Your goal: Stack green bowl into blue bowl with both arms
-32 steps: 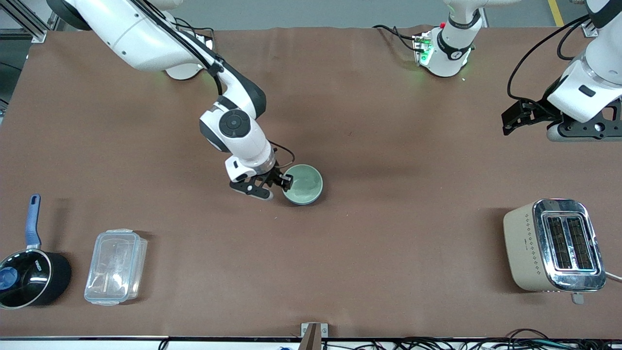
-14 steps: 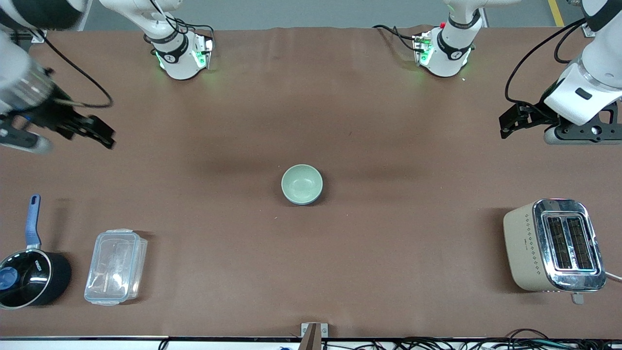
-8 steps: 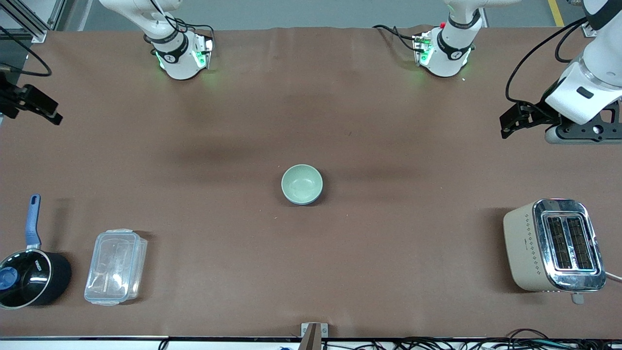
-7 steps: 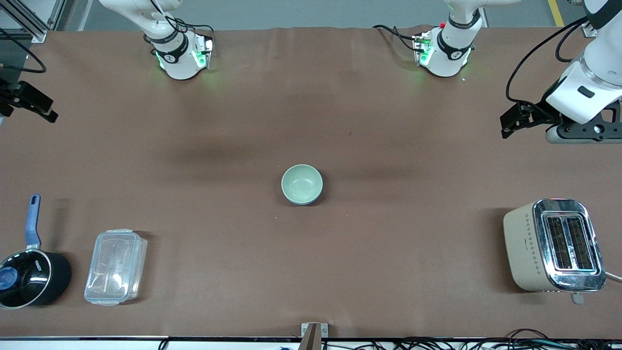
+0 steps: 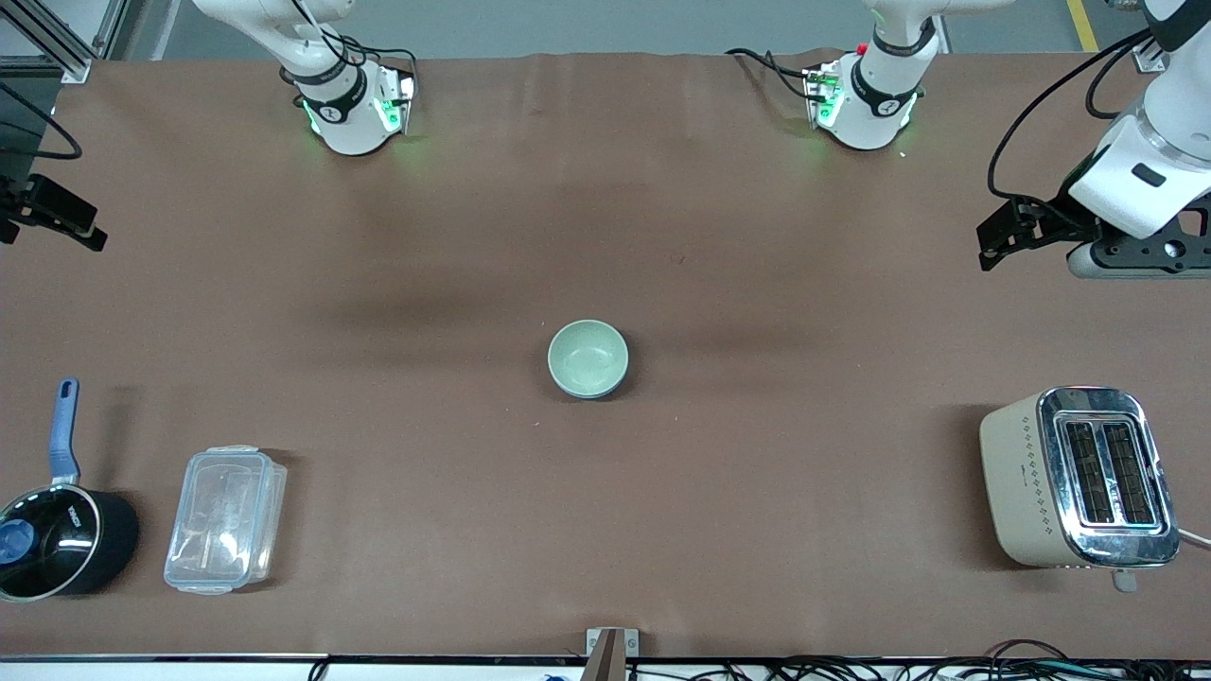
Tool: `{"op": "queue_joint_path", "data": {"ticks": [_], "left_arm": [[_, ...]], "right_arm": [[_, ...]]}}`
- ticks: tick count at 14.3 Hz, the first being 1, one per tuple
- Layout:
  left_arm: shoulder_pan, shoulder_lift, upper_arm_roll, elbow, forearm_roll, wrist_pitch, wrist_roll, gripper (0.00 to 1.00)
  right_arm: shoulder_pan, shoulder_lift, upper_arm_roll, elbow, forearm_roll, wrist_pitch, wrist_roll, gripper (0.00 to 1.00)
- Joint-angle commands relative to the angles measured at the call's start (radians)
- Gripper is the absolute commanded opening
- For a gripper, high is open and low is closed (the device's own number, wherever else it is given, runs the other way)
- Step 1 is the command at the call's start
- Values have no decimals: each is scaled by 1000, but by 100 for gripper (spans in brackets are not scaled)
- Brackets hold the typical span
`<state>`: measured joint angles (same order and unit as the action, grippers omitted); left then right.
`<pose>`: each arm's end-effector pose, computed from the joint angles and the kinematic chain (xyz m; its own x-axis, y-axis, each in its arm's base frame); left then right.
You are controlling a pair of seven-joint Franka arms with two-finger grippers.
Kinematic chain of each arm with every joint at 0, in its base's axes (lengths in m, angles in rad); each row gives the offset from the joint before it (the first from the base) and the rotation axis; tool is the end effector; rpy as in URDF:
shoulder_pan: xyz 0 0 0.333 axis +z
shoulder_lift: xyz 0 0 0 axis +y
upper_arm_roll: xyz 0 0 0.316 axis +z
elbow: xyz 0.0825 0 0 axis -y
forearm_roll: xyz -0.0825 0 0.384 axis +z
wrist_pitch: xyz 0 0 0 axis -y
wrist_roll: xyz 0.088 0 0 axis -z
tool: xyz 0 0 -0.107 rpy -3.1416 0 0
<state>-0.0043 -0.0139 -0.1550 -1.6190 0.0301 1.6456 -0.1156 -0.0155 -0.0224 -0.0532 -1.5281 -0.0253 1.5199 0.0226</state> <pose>0.5503 -0.0860 0.6160 0.9980 -0.0459 0.0437 -0.0447 -0.9986 -0.0274 0.5412 -0.0404 0.6523 0.9956 -0.0924 0.0147 -0.0928 -0.9954 0.0237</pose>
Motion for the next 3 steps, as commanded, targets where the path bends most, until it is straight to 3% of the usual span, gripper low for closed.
{"op": "queue_joint_path", "data": {"ticks": [1,3], "left_arm": [[-2,14,2,36,-19,-13,16,100],[0,14,3,37,-18,-21,16,100]], "right_arm": [[12,10,-16,16,25,8,-18,100],[12,10,-16,3,25,35,-18,100]]}}
